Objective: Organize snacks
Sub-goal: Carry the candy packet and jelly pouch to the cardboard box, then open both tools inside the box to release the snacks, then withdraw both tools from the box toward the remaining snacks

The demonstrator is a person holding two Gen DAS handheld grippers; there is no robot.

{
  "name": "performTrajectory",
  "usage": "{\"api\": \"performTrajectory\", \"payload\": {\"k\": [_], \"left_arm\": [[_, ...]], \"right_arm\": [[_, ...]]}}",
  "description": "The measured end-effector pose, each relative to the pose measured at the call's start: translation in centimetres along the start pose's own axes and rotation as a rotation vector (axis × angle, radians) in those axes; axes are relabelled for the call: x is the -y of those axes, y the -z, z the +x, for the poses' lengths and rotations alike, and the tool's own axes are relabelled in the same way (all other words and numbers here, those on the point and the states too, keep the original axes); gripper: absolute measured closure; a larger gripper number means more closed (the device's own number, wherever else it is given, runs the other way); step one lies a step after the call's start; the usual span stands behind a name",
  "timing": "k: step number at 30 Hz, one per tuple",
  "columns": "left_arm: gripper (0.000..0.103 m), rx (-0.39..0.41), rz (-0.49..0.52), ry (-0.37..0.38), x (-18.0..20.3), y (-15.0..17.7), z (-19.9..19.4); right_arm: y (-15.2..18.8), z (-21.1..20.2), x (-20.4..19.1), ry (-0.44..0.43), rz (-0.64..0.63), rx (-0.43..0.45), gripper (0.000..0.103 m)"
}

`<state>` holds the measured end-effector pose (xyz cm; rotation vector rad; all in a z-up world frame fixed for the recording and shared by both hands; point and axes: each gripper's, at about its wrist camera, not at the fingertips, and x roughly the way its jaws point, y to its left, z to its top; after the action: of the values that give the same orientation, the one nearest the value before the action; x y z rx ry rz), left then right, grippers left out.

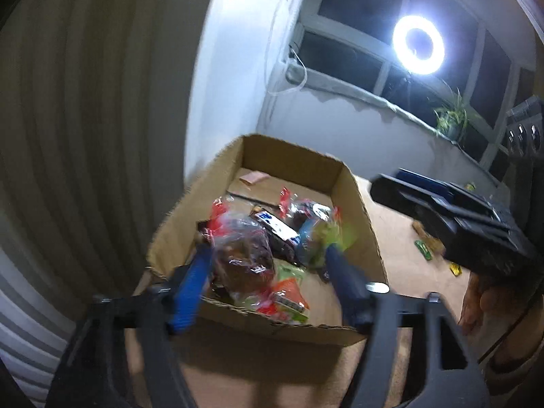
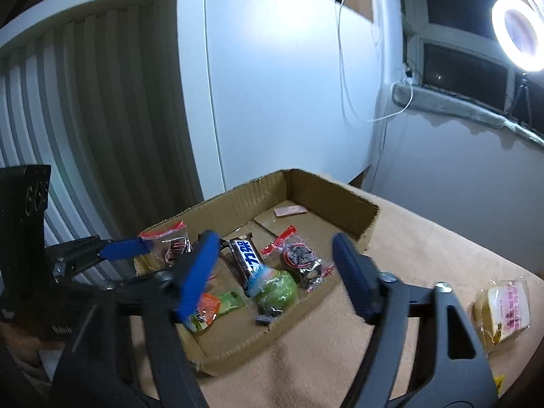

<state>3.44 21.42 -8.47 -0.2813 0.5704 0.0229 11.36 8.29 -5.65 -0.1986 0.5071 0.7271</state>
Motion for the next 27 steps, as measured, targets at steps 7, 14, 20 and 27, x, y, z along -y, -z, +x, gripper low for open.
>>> {"api": "performTrajectory", "payload": {"k": [7, 14, 20, 27], "left_arm": [[0.031, 0.028, 0.0, -0.014, -0.5, 0.0, -1.5], [0.031, 0.041, 0.002, -0.035, -0.1, -0.2, -2.9], [0.031, 0.05, 0.025, -0.035, 1.1, -0.3, -3.8], [0.031, 0.043, 0.071, -0.021, 3.4, -0.5, -3.7]], "right_arm": [[2.5, -1.7, 0.7, 0.023, 0.031, -0.03, 0.029], [4.4, -3.3, 0.6, 0.027, 0.05, -0.034, 0.029], [5.3, -4.8, 0.6, 0.024, 0.057, -0.025, 0.029], [6.3, -6.2, 1.9, 0.034, 0.088, -0.014, 0.029]]}}
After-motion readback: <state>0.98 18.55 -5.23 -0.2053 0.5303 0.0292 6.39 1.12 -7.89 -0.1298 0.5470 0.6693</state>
